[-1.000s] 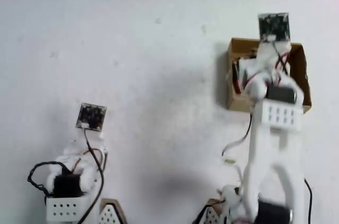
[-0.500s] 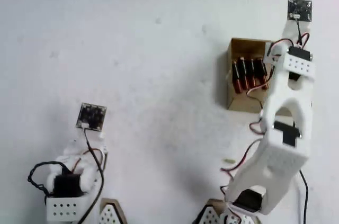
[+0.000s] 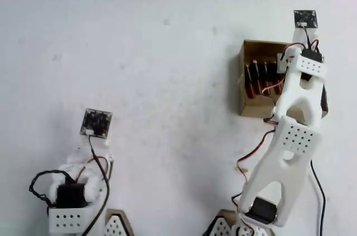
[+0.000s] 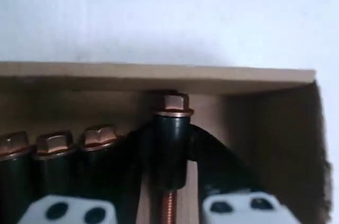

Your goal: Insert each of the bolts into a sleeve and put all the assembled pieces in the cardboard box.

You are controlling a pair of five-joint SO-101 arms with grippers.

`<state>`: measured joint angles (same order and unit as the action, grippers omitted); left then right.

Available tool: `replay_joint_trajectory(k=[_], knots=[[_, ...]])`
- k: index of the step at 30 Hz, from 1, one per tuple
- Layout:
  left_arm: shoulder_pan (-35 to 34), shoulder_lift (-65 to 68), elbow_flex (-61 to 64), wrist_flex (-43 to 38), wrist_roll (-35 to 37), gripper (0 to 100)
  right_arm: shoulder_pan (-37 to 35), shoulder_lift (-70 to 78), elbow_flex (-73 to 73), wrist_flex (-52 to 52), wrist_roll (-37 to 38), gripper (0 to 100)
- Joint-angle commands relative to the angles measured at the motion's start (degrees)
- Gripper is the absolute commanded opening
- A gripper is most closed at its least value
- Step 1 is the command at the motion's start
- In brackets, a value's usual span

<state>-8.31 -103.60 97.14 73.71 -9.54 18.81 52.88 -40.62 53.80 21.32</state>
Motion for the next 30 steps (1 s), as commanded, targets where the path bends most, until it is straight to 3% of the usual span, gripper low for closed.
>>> replay_joint_trajectory(k=[1, 14, 20, 27, 30], knots=[[0.0, -0.9, -0.2, -0.2, -0.3, 2, -2.0, 0.7, -7.5, 5.0, 0.7, 13.8], [0.0, -0.9, -0.2, -0.2, -0.4, 2, -2.6, 1.9, -25.5, 20.4, 0.1, 10.8], [0.0, -0.9, -0.2, -0.2, -0.4, 2, -3.2, 2.0, -38.4, 31.3, 0.1, 1.6], [0.0, -0.9, -0.2, -0.2, -0.4, 2, -5.9, 2.3, -53.5, 44.2, 0.1, 1.9], [0.0, -0.9, -0.2, -0.2, -0.4, 2, -6.5, 0.9, -54.9, 44.8, -0.6, 1.7]])
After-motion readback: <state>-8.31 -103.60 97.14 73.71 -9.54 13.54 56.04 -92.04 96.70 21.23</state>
